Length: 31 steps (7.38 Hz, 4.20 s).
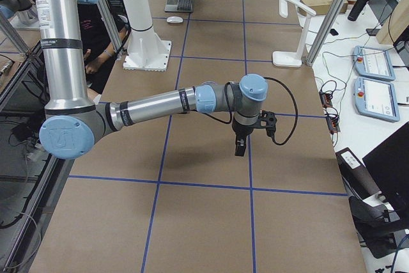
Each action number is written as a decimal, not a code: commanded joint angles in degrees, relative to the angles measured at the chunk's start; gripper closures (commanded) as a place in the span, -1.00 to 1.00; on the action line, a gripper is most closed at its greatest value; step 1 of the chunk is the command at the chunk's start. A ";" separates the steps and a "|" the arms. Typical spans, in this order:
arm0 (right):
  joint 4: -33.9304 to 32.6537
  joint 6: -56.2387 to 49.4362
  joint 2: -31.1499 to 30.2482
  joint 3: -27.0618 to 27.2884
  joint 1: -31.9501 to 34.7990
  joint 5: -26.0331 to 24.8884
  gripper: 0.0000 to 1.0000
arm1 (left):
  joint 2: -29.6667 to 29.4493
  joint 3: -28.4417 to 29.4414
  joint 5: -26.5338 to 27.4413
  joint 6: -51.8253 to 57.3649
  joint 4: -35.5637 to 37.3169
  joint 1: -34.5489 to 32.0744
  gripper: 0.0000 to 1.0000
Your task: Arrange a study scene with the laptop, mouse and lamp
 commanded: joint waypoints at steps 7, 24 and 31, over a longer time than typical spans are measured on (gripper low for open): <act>0.00 0.02 0.26 -0.08 -1.15 -0.18 -1.00 | 8.02 -2.07 -0.70 12.08 -4.92 1.15 -0.99; 1.59 0.20 0.26 -0.16 -2.20 -2.11 -1.00 | 13.73 -0.41 -2.98 22.34 -7.39 5.46 -0.91; 1.59 0.02 0.34 -0.25 -2.29 -2.11 -1.00 | 16.45 -0.32 2.26 40.86 -7.91 5.20 -0.82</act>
